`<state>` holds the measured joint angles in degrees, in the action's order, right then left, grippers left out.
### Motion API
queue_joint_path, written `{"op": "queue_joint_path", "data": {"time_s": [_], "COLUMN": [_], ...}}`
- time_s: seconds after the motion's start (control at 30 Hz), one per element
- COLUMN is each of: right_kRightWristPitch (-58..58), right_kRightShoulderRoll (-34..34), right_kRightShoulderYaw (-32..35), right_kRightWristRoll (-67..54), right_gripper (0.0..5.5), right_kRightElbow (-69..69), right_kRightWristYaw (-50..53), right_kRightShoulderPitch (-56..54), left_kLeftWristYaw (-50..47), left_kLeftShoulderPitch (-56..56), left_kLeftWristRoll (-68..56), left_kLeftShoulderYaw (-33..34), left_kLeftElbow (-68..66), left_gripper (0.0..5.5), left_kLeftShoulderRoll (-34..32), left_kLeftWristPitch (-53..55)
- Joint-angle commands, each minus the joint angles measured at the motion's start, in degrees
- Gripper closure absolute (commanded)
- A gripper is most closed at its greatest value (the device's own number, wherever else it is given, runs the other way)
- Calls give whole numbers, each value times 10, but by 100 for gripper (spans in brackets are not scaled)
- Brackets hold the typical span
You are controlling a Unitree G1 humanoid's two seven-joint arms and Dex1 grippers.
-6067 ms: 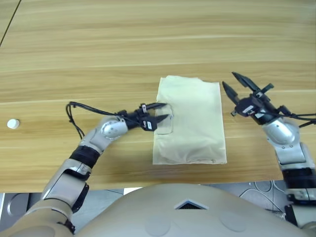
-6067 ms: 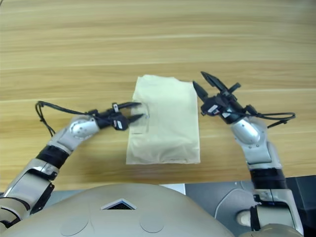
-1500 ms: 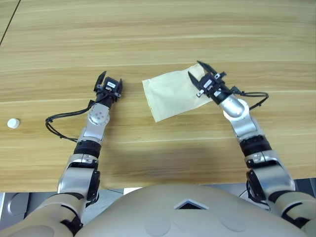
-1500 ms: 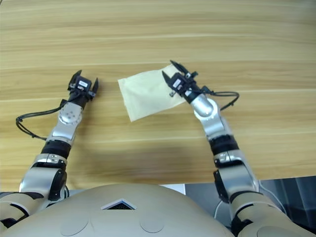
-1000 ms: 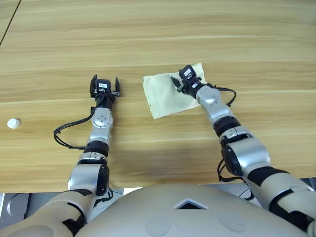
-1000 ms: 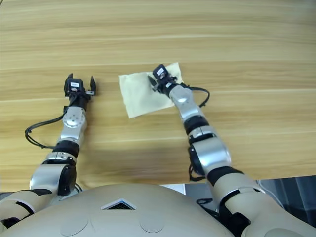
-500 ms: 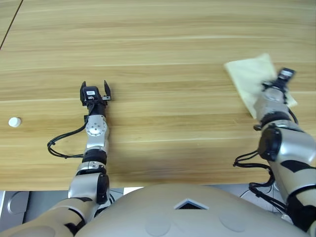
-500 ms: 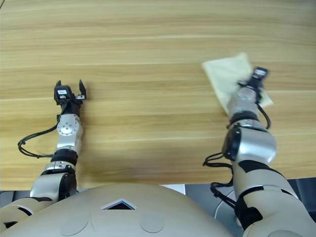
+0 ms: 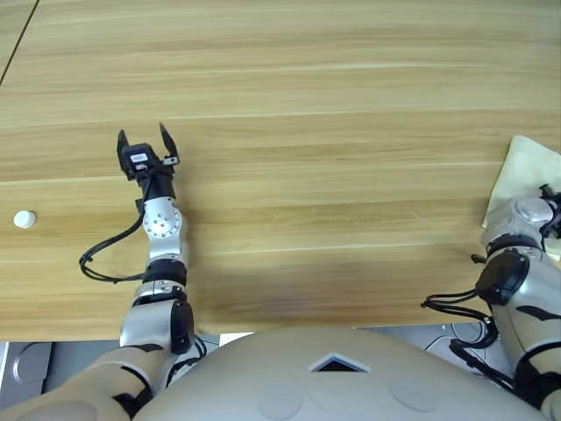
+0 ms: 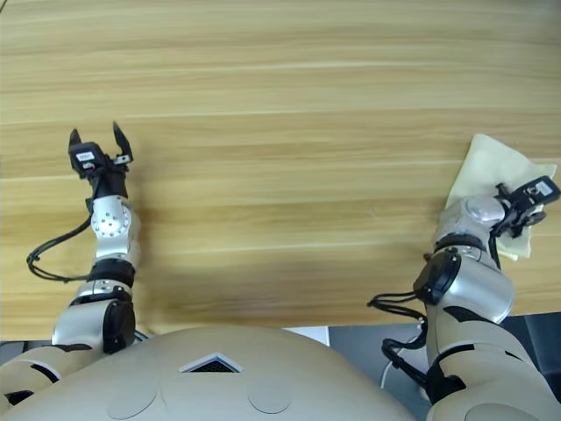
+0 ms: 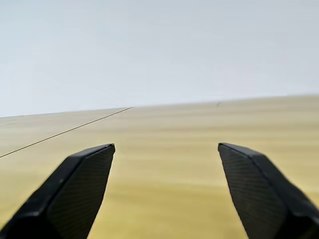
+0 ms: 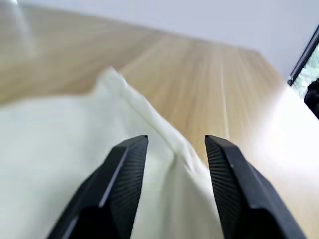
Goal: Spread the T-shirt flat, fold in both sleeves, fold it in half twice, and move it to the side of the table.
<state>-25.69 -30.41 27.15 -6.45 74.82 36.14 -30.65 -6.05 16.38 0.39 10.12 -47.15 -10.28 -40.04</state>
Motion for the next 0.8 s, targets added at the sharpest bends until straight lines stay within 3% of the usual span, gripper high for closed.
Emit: {"op": "queue_joint_path", "data": {"time_s": [0.03, 0.13, 0.3, 0.53, 0.8], "right_kRightWristPitch": [-130, -190, -193, -186, -184], "right_kRightShoulderRoll": [75, 178, 270, 271, 260], "right_kRightShoulderYaw": [-134, -223, -250, -264, -265], "right_kRightWristRoll": [101, 144, 137, 159, 162], "right_gripper": [339, 339, 339, 339, 195], "right_kRightElbow": [-43, -62, -53, -58, -57], "right_kRightWristYaw": [-141, -245, -301, -284, -283], "right_kRightShoulderPitch": [-56, -60, -44, -26, -20], "left_kLeftWristYaw": [-6, -33, -42, -52, -48], "left_kLeftShoulderPitch": [73, 98, 96, 100, 105], "left_kLeftWristRoll": [42, 61, 66, 76, 70], "left_kLeftShoulderYaw": [-41, -52, -55, -65, -69], "left_kLeftElbow": [-69, -127, -151, -154, -155], "left_gripper": [164, 164, 164, 164, 161], "left_kLeftShoulderRoll": [29, 43, 40, 47, 54], "left_kLeftWristPitch": [-16, -41, -72, -83, -81]}}
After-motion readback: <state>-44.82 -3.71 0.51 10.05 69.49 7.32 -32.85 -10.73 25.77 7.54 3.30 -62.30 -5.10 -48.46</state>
